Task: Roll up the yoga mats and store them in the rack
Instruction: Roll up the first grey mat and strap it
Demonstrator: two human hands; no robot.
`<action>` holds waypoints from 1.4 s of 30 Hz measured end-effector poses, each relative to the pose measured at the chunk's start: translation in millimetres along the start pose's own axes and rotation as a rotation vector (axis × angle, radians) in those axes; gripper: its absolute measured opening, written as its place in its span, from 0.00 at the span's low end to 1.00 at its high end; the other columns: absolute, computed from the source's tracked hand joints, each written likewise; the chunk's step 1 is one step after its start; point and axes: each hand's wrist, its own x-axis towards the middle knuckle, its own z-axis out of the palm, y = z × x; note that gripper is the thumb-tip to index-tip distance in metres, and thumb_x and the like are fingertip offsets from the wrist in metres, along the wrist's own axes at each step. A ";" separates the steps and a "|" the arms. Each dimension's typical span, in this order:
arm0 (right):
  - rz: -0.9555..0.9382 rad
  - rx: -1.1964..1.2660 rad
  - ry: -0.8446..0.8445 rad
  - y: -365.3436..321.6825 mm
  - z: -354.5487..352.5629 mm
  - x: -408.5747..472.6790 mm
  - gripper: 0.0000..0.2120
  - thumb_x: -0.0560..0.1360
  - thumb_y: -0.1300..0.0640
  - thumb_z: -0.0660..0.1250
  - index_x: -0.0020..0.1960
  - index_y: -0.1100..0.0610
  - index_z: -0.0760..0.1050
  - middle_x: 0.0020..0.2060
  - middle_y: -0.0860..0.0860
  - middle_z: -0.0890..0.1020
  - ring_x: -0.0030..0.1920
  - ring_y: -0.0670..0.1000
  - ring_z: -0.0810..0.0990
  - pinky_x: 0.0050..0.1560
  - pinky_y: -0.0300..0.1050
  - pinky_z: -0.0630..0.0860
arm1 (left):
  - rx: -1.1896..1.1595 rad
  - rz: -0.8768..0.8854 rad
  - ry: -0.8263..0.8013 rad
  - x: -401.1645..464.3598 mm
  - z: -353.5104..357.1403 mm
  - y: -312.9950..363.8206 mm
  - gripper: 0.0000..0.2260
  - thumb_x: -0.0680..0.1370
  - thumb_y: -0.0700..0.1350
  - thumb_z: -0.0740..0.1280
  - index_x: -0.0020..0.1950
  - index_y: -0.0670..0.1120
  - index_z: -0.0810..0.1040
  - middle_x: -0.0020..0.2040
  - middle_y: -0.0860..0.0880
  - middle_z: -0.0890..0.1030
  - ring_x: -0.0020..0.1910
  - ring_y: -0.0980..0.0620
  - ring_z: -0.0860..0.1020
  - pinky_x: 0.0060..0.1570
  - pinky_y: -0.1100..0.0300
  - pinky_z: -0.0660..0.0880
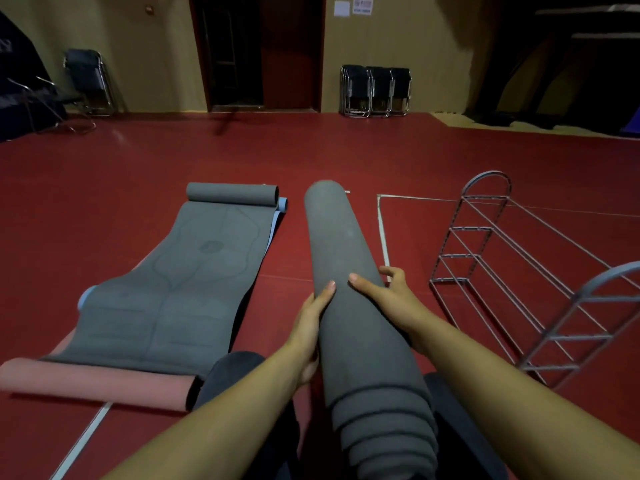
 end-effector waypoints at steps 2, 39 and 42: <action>0.044 0.117 -0.025 5.3 -4.5 6.1 0.40 0.75 0.44 0.75 0.78 0.51 0.57 0.68 0.52 0.73 0.59 0.53 0.80 0.59 0.53 0.79 | -0.086 -0.053 -0.001 3.3 -0.2 -1.7 0.28 0.78 0.62 0.70 0.69 0.43 0.80 0.63 0.38 0.83 0.62 0.40 0.82 0.66 0.43 0.77; -0.090 0.249 0.278 46.9 14.3 48.6 0.23 0.79 0.29 0.52 0.60 0.46 0.68 0.50 0.36 0.74 0.54 0.42 0.73 0.60 0.44 0.67 | 0.266 0.081 0.175 32.5 18.7 7.8 0.33 0.68 0.72 0.69 0.66 0.55 0.77 0.54 0.58 0.86 0.48 0.64 0.84 0.51 0.55 0.78; -0.106 0.169 0.318 39.4 16.0 41.5 0.34 0.69 0.24 0.58 0.61 0.48 0.75 0.54 0.45 0.83 0.55 0.45 0.81 0.54 0.46 0.77 | 0.394 0.133 0.232 43.7 28.1 16.7 0.41 0.61 0.80 0.69 0.65 0.56 0.77 0.56 0.56 0.85 0.54 0.58 0.84 0.59 0.53 0.80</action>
